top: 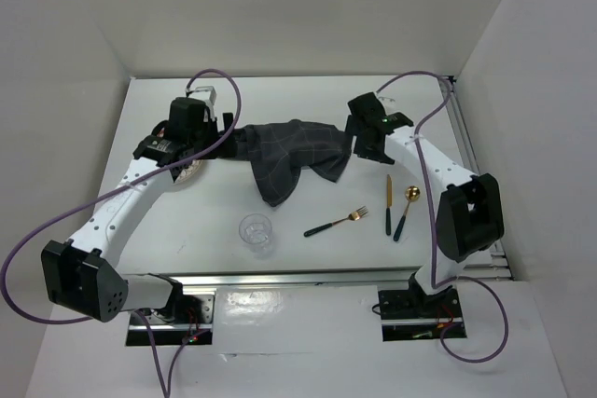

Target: Set the dinner table for one person

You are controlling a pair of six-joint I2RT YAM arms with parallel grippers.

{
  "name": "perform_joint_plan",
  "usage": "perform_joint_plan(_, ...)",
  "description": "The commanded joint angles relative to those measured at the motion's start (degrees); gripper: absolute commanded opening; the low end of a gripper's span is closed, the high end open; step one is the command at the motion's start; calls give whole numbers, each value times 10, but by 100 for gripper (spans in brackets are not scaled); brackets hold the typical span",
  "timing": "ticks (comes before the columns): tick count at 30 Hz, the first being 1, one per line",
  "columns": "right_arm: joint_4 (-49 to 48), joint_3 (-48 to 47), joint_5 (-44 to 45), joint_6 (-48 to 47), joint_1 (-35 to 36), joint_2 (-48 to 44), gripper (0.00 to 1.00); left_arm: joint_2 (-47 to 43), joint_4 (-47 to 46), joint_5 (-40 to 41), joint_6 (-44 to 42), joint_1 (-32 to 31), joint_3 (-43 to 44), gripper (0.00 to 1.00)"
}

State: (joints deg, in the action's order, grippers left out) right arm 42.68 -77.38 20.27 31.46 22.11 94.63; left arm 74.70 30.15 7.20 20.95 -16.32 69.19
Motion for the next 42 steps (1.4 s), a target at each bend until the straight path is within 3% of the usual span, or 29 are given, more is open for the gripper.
perform_joint_plan(1,-6,-25,24,-3,23,-14,99,-4,3,3,-2,1,26,100)
perform_joint_plan(9,-51,-7,3,-40,108,-25,99,-4,19,39,9,1,37,100)
perform_joint_plan(15,-143,28,-54,-53,220,-30,99,-4,87,84,102,17,24,100)
perform_joint_plan(21,-166,-31,-45,-71,310,84,98,-28,94,68,152,51,-24,100)
perform_joint_plan(34,-90,-254,-35,-115,323,317,92,-17,94,28,128,109,-19,99)
perform_joint_plan(41,-69,-253,-7,-89,323,346,76,-17,94,11,122,126,-19,99)
perform_joint_plan(42,-69,-244,-2,-89,323,346,69,-17,94,6,122,126,-19,99)
